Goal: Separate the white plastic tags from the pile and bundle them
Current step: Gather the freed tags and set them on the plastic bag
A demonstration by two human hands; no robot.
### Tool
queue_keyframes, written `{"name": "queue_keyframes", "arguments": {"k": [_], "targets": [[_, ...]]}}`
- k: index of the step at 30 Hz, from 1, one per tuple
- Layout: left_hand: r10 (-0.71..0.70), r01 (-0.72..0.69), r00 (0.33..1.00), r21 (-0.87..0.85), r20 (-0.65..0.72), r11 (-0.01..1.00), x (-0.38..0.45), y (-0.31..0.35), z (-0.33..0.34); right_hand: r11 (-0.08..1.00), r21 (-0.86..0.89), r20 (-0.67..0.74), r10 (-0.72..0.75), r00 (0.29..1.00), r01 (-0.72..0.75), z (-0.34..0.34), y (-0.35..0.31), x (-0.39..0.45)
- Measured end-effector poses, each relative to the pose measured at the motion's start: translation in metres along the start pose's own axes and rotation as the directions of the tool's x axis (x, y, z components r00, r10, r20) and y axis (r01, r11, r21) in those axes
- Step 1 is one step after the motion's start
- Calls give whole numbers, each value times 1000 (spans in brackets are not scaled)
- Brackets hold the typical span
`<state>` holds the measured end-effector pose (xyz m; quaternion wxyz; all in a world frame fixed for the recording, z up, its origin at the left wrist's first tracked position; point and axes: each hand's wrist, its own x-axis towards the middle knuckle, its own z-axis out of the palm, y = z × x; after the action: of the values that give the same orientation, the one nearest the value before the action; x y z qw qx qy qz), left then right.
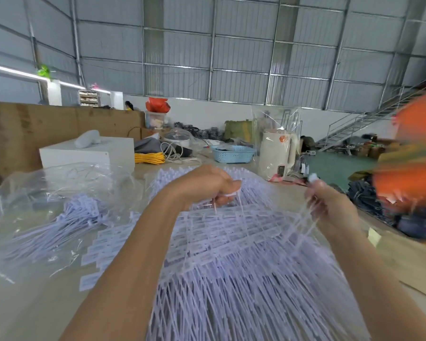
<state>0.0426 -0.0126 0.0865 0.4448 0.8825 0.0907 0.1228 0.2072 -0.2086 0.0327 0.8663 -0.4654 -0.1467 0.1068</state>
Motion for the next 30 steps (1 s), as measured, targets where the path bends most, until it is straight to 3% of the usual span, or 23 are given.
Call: {"name": "queue_keyframes", "arguments": {"k": [2,3,8,11,15,21,25,30], "targets": [[9,-11,999,43,39,999,1,-1,4,854,477,108,180,978,-210,-2,-8,1],[-8,3,997,71,79,997,2,-2,6,792,547,168,212,963,-270,2,-6,-1],[-104,59,974,218,202,974,5,-12,10,929,115,335,296,895,-351,37,21,-19],[-93,31,973,284,210,958,6,-16,13,966,-229,323,196,926,-124,46,33,-25],[-72,15,985,337,156,941,13,-19,22,896,-438,388,111,915,76,49,43,-33],[-11,-19,996,317,93,948,18,-20,26,776,-589,390,28,920,226,49,43,-35],[35,-39,999,330,18,943,17,-19,22,796,-577,394,77,916,182,48,40,-37],[52,-53,999,288,9,956,15,-20,17,781,-544,447,-37,894,305,54,39,-42]]}}
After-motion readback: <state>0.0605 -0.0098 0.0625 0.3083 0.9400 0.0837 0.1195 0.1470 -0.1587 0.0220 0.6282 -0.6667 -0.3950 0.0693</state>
